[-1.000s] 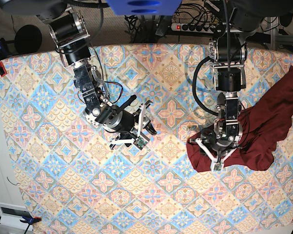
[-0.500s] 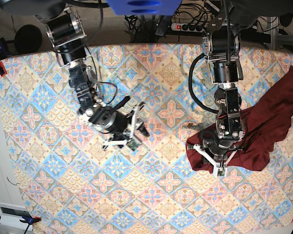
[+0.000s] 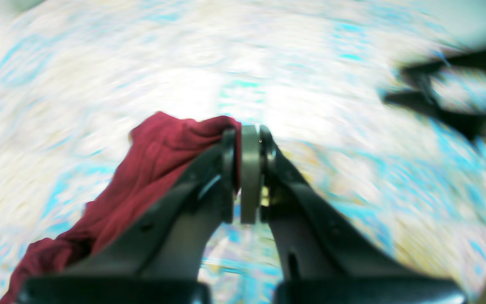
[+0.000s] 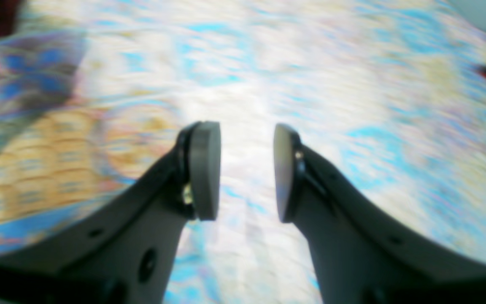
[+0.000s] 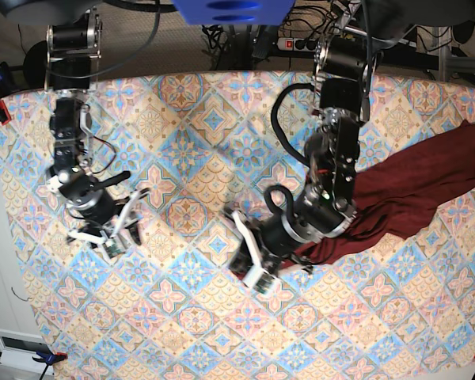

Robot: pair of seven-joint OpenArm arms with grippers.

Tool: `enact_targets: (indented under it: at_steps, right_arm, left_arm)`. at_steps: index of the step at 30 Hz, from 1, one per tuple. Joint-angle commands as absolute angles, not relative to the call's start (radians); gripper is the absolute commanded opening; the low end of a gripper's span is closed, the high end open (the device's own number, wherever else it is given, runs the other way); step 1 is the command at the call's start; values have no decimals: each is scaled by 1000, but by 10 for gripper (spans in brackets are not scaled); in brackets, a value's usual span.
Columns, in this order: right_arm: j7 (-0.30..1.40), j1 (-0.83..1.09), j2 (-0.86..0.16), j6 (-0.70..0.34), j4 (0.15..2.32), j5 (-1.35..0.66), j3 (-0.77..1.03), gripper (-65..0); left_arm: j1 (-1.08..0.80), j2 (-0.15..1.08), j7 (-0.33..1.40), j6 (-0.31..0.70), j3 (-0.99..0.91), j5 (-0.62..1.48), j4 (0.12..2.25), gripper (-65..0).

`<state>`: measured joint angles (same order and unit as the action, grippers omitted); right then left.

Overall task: Layout the t-shirt on the table in an organized manner, then fold the t-shirt properly
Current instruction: 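Drag the grasped shirt toward the right gripper and spread it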

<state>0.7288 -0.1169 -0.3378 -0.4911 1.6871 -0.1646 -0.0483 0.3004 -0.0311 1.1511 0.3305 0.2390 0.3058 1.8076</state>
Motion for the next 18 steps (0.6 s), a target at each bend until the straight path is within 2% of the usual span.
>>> enact_targets:
  at_steps: [1, 7, 10, 14, 18]
  right_arm:
    - [700, -133, -355, -493, 1715, -183, -30, -446]
    - [700, -117, -366, -493, 1722, -185, 31, -446]
    - [700, -117, -366, -493, 1721, -185, 33, -446]
    - [700, -119, -366, -493, 1719, -185, 30, -446]
    - [700, -117, -366, -493, 1718, -185, 28, -446]
  left_arm:
    - [318, -44, 1144, 352, 268, 335, 1840, -650]
    - [263, -39, 1271, 463, 414, 438, 1857, -650]
    - [240, 4, 1290, 479, 443, 444, 1857, -646]
    - [237, 82, 1297, 479, 444, 450, 1876, -555]
    - [226, 176, 1382, 478, 444, 450, 1959, -409]
